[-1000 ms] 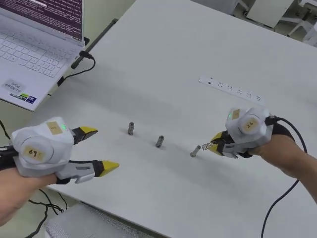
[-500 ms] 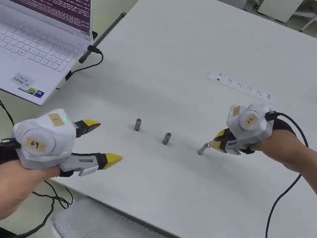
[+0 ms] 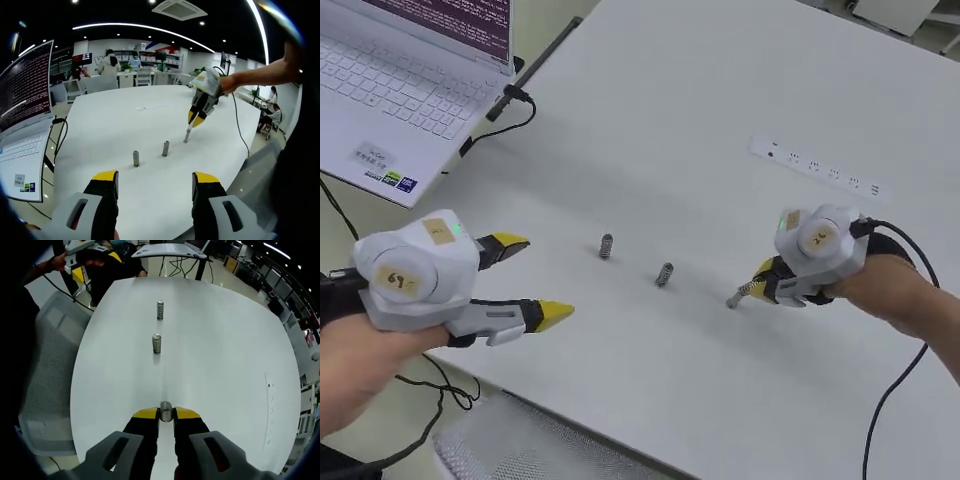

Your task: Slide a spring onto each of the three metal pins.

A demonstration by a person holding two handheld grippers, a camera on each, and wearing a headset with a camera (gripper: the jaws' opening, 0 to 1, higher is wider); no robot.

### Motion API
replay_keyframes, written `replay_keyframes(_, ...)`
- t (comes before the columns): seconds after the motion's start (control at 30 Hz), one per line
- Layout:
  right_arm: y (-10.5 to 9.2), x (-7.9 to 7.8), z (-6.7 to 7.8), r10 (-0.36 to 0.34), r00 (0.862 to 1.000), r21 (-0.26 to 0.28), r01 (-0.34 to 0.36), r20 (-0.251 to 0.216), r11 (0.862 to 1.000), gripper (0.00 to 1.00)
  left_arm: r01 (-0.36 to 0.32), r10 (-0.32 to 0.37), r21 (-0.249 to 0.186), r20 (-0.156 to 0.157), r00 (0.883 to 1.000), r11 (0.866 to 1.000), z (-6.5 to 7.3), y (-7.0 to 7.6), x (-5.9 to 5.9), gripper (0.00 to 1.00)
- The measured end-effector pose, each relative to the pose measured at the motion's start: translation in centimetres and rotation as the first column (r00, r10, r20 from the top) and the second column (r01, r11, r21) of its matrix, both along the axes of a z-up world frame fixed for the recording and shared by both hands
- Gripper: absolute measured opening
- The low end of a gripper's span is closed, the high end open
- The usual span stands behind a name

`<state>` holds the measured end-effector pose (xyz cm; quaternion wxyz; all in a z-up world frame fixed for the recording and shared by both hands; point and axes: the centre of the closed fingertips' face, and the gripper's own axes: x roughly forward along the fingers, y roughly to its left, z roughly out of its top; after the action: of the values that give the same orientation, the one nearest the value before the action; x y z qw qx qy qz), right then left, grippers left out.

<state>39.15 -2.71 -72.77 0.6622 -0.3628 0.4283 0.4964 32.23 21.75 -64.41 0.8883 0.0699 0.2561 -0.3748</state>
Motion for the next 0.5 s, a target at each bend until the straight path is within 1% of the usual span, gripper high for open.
replay_keyframes(0.23,0.4,0.0,-1.2,0.023,1.000,-0.020,-0.024,-0.015,1.000,0.09,0.001,-0.001,-0.002,-0.005,1.000,1.000,-0.1,-0.1,0.1,0.55)
replay_keyframes(0.5,0.6,0.1,-2.4,0.037,0.999,-0.034,-0.038,-0.033,0.999,0.09,-0.007,0.007,0.000,-0.010,1.000,1.000,-0.2,0.3,0.2,0.54)
